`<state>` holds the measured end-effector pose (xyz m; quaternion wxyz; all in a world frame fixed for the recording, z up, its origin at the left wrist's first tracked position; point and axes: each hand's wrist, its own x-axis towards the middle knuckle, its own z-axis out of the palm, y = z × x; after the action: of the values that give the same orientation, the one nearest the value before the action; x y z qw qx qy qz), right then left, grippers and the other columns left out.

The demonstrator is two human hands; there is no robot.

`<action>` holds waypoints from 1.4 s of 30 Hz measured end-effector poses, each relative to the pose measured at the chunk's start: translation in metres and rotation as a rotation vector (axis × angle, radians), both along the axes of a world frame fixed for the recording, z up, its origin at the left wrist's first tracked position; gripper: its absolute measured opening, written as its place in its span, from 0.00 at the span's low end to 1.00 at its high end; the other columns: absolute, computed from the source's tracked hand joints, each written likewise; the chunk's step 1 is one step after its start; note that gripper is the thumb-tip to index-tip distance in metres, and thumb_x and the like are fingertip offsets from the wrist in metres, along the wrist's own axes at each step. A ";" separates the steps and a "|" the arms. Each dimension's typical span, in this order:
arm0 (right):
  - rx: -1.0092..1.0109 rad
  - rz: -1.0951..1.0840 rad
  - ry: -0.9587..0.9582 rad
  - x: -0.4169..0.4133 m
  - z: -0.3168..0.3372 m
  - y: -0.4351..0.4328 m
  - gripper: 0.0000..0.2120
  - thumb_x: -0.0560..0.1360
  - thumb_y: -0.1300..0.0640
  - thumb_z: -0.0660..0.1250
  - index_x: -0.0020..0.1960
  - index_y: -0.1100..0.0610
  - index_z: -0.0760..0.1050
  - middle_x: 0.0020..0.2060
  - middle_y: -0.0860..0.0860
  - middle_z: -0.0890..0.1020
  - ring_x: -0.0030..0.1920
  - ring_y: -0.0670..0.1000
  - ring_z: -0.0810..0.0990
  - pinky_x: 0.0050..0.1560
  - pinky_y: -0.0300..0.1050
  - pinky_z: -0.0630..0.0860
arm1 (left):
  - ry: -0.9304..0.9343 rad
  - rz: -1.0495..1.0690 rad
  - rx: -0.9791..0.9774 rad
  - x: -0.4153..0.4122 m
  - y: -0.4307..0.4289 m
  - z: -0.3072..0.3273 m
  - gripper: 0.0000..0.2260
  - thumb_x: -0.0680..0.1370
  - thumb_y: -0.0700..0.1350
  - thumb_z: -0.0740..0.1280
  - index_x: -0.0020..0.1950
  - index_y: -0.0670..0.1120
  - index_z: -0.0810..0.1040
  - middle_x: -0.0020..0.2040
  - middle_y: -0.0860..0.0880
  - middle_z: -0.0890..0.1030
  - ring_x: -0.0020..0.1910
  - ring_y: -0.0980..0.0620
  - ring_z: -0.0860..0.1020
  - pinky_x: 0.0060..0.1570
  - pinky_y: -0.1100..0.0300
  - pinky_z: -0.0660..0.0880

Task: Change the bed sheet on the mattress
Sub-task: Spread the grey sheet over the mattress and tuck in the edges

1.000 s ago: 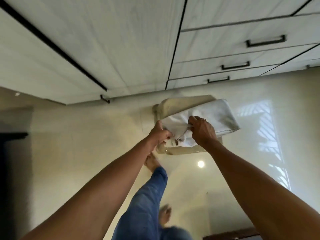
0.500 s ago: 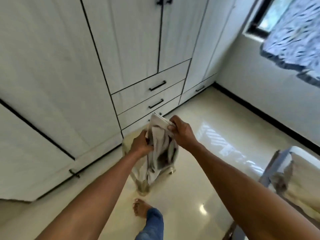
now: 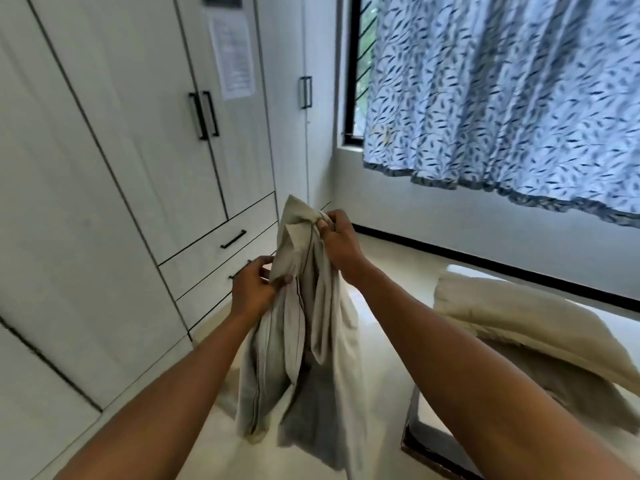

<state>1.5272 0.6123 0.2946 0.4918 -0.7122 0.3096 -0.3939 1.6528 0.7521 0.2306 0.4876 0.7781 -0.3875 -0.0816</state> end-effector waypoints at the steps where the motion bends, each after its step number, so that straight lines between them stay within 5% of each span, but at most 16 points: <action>1: -0.007 -0.034 -0.006 -0.015 0.005 0.003 0.06 0.83 0.55 0.64 0.54 0.58 0.72 0.39 0.46 0.74 0.39 0.44 0.71 0.41 0.43 0.69 | -0.005 -0.023 -0.022 -0.011 0.003 0.006 0.24 0.69 0.55 0.79 0.61 0.48 0.80 0.43 0.48 0.82 0.39 0.54 0.80 0.39 0.59 0.76; 6: 0.015 -0.224 -0.024 -0.099 0.012 0.027 0.05 0.81 0.57 0.66 0.49 0.57 0.73 0.37 0.48 0.74 0.38 0.47 0.71 0.39 0.43 0.68 | -0.030 -0.187 -0.075 -0.072 0.012 0.015 0.23 0.68 0.53 0.80 0.59 0.46 0.81 0.41 0.49 0.82 0.39 0.56 0.80 0.35 0.67 0.74; 9: -0.005 -0.337 0.026 -0.149 0.002 0.050 0.05 0.80 0.56 0.68 0.47 0.54 0.72 0.37 0.48 0.74 0.38 0.48 0.71 0.41 0.46 0.68 | -0.098 -0.202 -0.104 -0.115 0.018 0.003 0.19 0.69 0.57 0.79 0.54 0.51 0.80 0.41 0.53 0.81 0.38 0.57 0.79 0.37 0.61 0.75; 15: -0.047 -0.526 0.139 -0.270 -0.007 0.080 0.05 0.81 0.56 0.67 0.52 0.56 0.72 0.41 0.49 0.76 0.41 0.48 0.73 0.42 0.46 0.70 | -0.140 -0.470 -0.153 -0.233 0.002 -0.005 0.05 0.74 0.43 0.75 0.47 0.47 0.80 0.39 0.52 0.82 0.38 0.55 0.80 0.39 0.60 0.74; 24: -0.037 -0.794 0.093 -0.472 0.010 0.061 0.05 0.80 0.58 0.67 0.48 0.56 0.71 0.38 0.47 0.75 0.38 0.45 0.73 0.38 0.42 0.69 | -0.067 -0.753 -0.284 -0.443 -0.046 0.025 0.22 0.75 0.67 0.65 0.44 0.48 0.82 0.37 0.52 0.83 0.37 0.57 0.80 0.37 0.62 0.74; 29: -0.008 -0.843 0.082 -0.593 -0.001 0.035 0.06 0.80 0.58 0.68 0.50 0.61 0.73 0.40 0.49 0.76 0.41 0.48 0.75 0.42 0.45 0.72 | -0.014 -0.821 -0.242 -0.555 -0.092 0.016 0.09 0.76 0.52 0.70 0.48 0.48 0.86 0.38 0.52 0.84 0.37 0.55 0.81 0.41 0.53 0.80; 32: 0.025 -0.863 0.090 -0.668 -0.015 0.015 0.08 0.79 0.57 0.69 0.53 0.61 0.75 0.45 0.52 0.79 0.46 0.54 0.78 0.49 0.49 0.75 | 0.243 -0.901 -0.154 -0.624 -0.122 0.010 0.04 0.77 0.46 0.71 0.45 0.50 0.86 0.38 0.48 0.86 0.38 0.49 0.83 0.42 0.47 0.81; 36: 0.066 -0.904 0.089 -0.753 -0.022 -0.006 0.08 0.79 0.56 0.69 0.55 0.60 0.75 0.49 0.53 0.81 0.51 0.56 0.80 0.54 0.53 0.77 | 0.540 -1.009 -0.023 -0.701 -0.155 0.011 0.04 0.78 0.38 0.72 0.45 0.44 0.86 0.41 0.41 0.86 0.43 0.42 0.82 0.43 0.50 0.81; 42: 0.065 -0.950 0.078 -0.856 -0.008 -0.048 0.08 0.80 0.56 0.68 0.54 0.60 0.76 0.47 0.52 0.80 0.48 0.53 0.78 0.49 0.47 0.74 | 0.621 -1.228 0.079 -0.782 -0.207 0.039 0.11 0.74 0.33 0.74 0.53 0.28 0.81 0.47 0.34 0.84 0.44 0.42 0.83 0.43 0.56 0.83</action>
<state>0.6708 0.5640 0.2870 0.2673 -0.4903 0.6314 -0.5380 0.8708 0.5456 0.2693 0.4125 0.3754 -0.5971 -0.5765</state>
